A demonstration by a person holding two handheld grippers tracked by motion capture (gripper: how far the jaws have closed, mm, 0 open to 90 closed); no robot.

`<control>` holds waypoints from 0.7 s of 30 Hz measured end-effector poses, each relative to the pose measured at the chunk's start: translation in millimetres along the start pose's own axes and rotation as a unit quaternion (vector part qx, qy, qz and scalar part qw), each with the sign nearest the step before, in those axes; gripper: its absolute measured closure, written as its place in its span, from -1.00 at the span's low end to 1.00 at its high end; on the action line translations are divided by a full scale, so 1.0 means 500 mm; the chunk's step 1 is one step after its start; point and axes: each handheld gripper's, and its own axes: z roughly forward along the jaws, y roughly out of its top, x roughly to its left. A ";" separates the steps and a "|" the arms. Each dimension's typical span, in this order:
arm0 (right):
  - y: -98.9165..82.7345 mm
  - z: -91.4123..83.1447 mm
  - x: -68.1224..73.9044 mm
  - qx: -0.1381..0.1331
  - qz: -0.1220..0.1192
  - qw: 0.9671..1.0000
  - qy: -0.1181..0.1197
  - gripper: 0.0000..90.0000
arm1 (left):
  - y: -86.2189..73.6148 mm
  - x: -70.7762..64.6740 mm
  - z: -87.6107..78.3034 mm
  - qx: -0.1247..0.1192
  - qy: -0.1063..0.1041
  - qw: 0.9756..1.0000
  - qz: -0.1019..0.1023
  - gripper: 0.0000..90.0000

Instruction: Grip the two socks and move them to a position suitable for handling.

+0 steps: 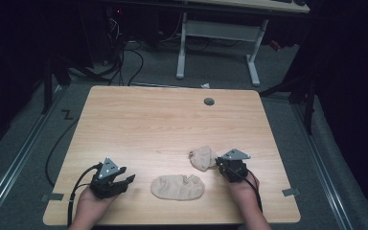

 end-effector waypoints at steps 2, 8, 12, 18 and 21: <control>-0.006 0.005 0.006 0.015 -0.007 1.000 0.003 0.88 | 0.001 -0.001 -0.001 -0.002 -0.001 1.000 0.001 0.17; -0.007 0.007 0.041 0.024 -0.027 0.999 0.023 0.88 | 0.003 -0.001 -0.001 -0.003 -0.003 1.000 0.003 0.17; 0.001 0.012 0.067 0.026 -0.040 0.998 0.039 0.90 | 0.003 -0.004 -0.002 -0.005 -0.003 1.000 0.006 0.17; 0.032 0.009 0.059 -0.001 -0.027 1.000 0.007 0.96 | 0.002 -0.001 -0.008 -0.004 -0.001 1.000 0.006 0.18; 0.028 0.025 0.054 0.018 -0.032 0.999 -0.002 0.99 | 0.001 0.001 -0.011 -0.005 -0.002 1.000 0.006 0.18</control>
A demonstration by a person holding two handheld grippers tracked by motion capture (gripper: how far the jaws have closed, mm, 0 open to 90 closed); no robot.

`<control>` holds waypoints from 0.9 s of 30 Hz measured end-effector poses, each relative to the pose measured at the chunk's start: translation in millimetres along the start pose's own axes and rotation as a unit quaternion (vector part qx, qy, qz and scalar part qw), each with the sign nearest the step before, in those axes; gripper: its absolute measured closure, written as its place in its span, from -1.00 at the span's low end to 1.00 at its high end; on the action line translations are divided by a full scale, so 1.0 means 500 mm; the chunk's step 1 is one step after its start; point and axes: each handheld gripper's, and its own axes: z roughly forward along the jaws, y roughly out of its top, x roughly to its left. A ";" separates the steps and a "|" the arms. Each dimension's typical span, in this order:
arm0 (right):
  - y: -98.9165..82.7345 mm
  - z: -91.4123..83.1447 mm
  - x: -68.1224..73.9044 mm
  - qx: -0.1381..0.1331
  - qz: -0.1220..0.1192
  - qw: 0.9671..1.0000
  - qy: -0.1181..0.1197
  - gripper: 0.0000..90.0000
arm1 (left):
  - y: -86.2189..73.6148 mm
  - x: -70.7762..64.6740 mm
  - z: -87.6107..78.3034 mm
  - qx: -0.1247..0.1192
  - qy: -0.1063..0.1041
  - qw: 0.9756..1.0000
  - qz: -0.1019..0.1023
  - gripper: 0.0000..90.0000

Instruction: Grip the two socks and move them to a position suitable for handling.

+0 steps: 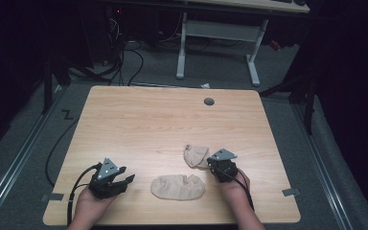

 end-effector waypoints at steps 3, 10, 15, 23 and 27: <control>-0.002 0.007 0.022 0.009 -0.009 1.000 0.027 1.00 | 0.000 0.004 -0.001 -0.004 0.000 1.000 -0.006 0.18; 0.023 0.020 0.086 -0.003 -0.034 0.996 0.078 0.99 | -0.001 0.004 -0.002 -0.003 -0.002 1.000 -0.005 0.18; 0.043 0.003 0.066 -0.031 -0.025 0.998 0.054 0.97 | -0.002 0.006 -0.005 -0.007 0.001 1.000 -0.012 0.18; 0.082 0.049 -0.011 -0.015 0.005 1.000 0.009 0.98 | -0.001 0.005 0.000 -0.005 -0.001 1.000 -0.009 0.18; 0.079 0.065 0.002 -0.005 -0.005 1.000 0.019 0.98 | -0.002 0.007 -0.002 -0.004 -0.001 1.000 -0.007 0.18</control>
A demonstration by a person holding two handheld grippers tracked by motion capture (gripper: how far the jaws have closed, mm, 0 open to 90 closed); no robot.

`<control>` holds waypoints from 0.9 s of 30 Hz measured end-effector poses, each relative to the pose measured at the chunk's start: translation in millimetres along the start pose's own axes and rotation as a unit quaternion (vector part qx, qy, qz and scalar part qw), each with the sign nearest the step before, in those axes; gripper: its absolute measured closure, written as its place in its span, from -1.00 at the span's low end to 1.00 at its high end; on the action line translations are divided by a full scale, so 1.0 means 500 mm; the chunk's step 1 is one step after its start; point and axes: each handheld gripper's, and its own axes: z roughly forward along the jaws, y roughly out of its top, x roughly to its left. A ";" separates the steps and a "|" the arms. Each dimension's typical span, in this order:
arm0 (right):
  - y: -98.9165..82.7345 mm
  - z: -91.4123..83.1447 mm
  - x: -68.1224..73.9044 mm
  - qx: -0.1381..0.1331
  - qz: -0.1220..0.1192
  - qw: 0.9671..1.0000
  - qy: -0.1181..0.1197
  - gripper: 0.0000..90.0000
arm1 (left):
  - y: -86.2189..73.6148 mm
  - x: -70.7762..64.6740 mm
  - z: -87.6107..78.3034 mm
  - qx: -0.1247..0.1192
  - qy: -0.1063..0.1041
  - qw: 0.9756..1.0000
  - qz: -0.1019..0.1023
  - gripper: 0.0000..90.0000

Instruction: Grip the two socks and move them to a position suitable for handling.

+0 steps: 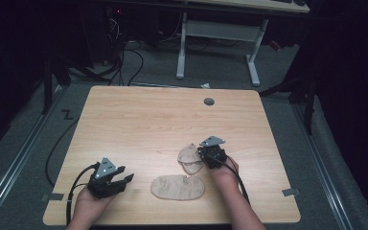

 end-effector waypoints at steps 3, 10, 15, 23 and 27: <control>-0.005 -0.015 0.010 -0.020 -0.001 1.000 -0.002 0.97 | -0.001 0.000 -0.003 0.001 0.000 1.000 0.000 0.18; -0.023 -0.019 0.027 0.011 -0.023 1.000 0.004 0.94 | -0.001 -0.005 -0.005 -0.001 -0.001 1.000 0.003 0.18; -0.057 -0.041 0.022 0.016 -0.009 1.000 0.005 0.93 | -0.001 -0.004 0.000 0.001 -0.002 1.000 0.000 0.18; -0.069 -0.088 0.034 -0.010 -0.005 1.000 0.013 0.77 | 0.003 -0.010 0.007 0.004 -0.003 1.000 0.005 0.18; -0.023 -0.070 0.068 -0.022 -0.024 0.999 0.031 0.57 | 0.004 -0.011 0.011 0.005 -0.005 1.000 0.005 0.18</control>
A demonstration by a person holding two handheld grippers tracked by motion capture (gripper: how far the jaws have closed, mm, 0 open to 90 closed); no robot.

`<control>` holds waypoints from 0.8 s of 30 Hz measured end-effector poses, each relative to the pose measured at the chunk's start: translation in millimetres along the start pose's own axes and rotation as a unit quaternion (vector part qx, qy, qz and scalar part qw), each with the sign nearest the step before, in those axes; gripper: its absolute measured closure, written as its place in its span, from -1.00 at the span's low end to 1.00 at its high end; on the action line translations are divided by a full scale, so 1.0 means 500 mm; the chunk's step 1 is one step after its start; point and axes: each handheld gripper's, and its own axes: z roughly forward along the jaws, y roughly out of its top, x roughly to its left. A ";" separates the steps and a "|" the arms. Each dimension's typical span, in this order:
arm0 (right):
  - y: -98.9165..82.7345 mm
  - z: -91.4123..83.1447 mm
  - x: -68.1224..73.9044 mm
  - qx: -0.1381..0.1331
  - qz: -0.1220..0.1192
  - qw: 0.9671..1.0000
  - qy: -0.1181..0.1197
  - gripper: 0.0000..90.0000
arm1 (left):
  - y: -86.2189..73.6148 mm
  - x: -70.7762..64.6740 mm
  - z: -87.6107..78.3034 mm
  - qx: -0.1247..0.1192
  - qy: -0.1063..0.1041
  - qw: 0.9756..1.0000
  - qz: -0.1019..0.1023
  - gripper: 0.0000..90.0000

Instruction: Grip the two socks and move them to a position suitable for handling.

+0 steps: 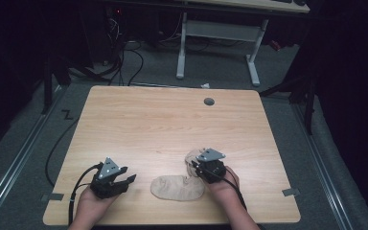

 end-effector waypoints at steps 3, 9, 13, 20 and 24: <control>0.016 0.031 0.005 0.008 0.007 1.000 0.002 0.41 | 0.000 0.000 -0.001 0.000 0.000 1.000 0.001 0.18; 0.023 0.069 0.005 0.032 0.019 0.999 0.001 0.32 | -0.004 0.006 -0.010 -0.004 0.000 1.000 -0.003 0.18; 0.021 0.074 0.000 0.035 0.022 0.999 0.001 0.67 | -0.005 0.008 -0.014 -0.005 0.002 1.000 -0.005 0.18; 0.028 0.047 -0.011 0.000 0.026 1.000 -0.012 0.89 | -0.004 0.005 -0.012 -0.006 0.003 1.000 -0.005 0.18; 0.028 0.028 -0.022 -0.021 0.037 0.999 -0.014 0.89 | -0.004 0.005 -0.011 -0.006 0.004 1.000 -0.005 0.18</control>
